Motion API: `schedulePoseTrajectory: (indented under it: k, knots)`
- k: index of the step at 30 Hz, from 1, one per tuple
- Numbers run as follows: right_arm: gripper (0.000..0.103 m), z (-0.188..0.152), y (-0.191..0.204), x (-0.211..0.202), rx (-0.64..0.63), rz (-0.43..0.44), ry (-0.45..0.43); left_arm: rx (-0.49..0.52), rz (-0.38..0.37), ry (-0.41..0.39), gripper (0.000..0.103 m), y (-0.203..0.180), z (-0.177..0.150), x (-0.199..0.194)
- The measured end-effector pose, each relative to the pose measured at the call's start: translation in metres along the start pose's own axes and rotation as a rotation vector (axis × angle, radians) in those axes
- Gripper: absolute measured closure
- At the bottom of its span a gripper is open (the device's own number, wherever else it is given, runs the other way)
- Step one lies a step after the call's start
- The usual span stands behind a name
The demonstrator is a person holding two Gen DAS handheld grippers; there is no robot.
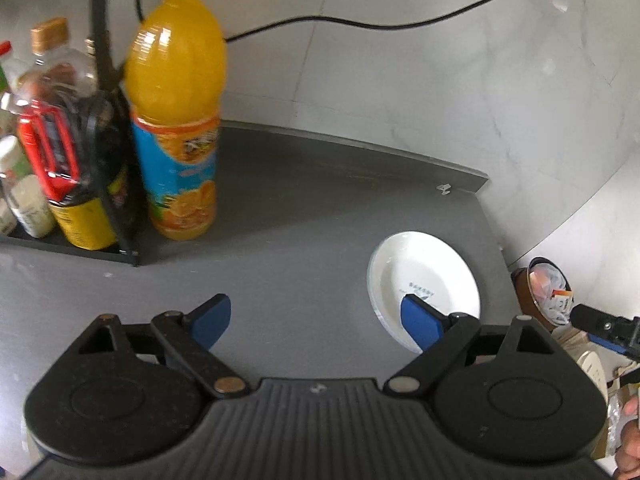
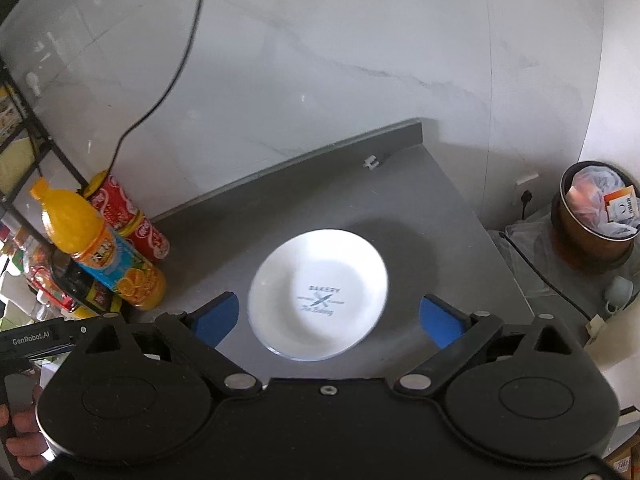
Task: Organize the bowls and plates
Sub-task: 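Withdraw both grippers and move them toward the 'BAKERY' plate, then close both grippers on the rim of the 'BAKERY' plate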
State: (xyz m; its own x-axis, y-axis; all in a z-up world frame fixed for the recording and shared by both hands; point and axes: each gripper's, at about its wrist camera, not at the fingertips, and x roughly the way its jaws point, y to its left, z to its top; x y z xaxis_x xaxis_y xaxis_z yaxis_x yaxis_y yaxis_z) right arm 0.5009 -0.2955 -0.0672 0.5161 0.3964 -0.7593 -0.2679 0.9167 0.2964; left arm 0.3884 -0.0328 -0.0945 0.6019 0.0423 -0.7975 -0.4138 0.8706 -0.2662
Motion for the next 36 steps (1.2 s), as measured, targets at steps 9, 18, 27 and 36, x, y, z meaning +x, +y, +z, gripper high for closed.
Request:
schedulePoseTrajectory:
  k: [9, 18, 27, 36]
  knots:
    - [0.023, 0.017, -0.043, 0.045, 0.023, 0.067, 0.099, -0.055, 0.001, 0.042, 0.020, -0.035, 0.001, 0.043]
    - [0.033, 0.021, -0.066, 0.095, 0.043, 0.108, 0.184, -0.091, 0.008, 0.115, 0.043, -0.049, 0.001, 0.090]
    - [0.035, 0.025, -0.071, 0.139, 0.046, 0.117, 0.254, -0.139, 0.021, 0.174, 0.056, -0.047, 0.003, 0.137]
    - [0.059, 0.019, -0.069, 0.178, 0.010, 0.093, 0.346, -0.228, 0.030, 0.222, 0.066, -0.032, 0.004, 0.170]
